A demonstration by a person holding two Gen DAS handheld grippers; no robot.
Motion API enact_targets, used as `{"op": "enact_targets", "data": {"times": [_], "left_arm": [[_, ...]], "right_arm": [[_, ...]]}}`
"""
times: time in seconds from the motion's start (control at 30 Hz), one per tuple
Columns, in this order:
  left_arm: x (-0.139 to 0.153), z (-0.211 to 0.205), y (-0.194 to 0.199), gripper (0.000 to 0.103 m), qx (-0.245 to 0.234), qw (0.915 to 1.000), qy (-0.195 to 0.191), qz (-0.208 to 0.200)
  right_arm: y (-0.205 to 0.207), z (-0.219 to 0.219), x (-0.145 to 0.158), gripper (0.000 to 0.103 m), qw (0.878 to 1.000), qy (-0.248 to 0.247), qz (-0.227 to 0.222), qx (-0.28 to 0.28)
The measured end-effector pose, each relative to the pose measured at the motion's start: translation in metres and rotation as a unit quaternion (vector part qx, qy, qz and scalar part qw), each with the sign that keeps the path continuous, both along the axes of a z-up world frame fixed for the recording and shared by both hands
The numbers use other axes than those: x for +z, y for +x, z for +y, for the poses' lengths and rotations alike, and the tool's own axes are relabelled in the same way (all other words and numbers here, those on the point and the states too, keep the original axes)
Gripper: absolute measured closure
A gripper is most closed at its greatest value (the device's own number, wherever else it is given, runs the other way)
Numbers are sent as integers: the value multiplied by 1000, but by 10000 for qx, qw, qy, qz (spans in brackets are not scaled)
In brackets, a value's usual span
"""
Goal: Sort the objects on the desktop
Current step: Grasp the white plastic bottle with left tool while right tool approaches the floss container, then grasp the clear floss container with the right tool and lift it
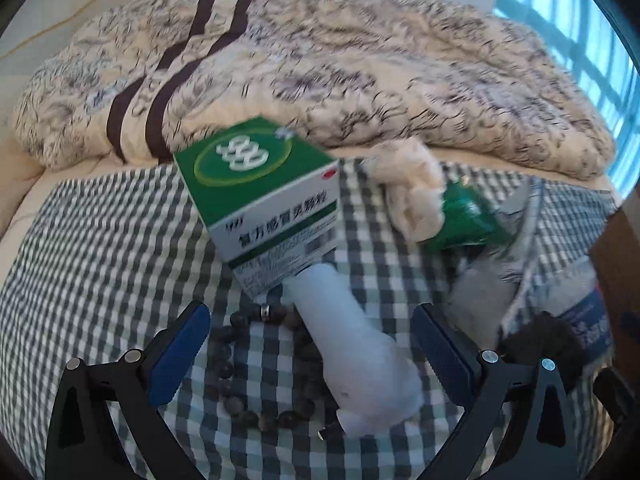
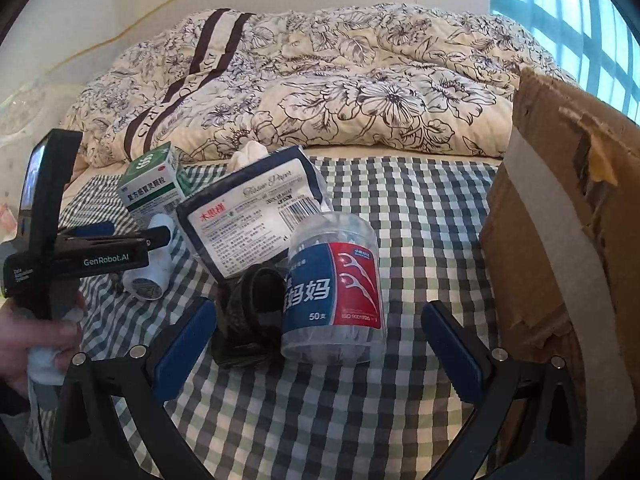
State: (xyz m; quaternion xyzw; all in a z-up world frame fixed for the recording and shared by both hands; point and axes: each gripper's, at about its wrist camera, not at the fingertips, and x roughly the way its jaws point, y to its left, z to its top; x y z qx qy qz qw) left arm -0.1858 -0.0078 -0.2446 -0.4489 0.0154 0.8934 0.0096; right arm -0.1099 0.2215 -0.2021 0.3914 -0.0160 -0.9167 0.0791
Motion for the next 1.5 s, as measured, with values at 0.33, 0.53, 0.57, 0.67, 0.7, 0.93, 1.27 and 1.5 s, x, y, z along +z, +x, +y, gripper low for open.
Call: {"op": "enact_targets", "data": {"times": [0.33, 0.53, 0.57, 0.67, 0.7, 0.93, 1.27, 1.5], "left_arm": [[-12, 15, 2, 1, -208, 9990, -402, 53], [-21, 18, 1, 48, -252, 9991, -344, -15], [-22, 19, 2, 53, -252, 9990, -380, -1], [-19, 18, 4, 59, -283, 9990, -336, 73], [-19, 17, 5, 59, -287, 9991, -300, 83], [3, 4, 18, 59, -326, 9989, -23, 344], [41, -10, 39, 59, -588, 9959, 121, 684], [51, -6, 48, 59, -645, 9950, 127, 754]], "right_arm": [[-14, 3, -12, 0, 9998, -120, -160, -85], [-19, 5, -14, 0, 9994, -249, -209, -111], [-20, 6, -14, 0, 9994, -258, -216, -116], [-20, 5, -15, 0, 9993, -273, -245, -102], [-20, 5, -15, 0, 9993, -268, -256, -91], [-22, -3, -18, 0, 9994, -143, -302, 23], [-19, -5, -19, 14, 9990, -158, -381, 164], [-13, 4, -7, 31, 9994, -233, -263, 0]]}}
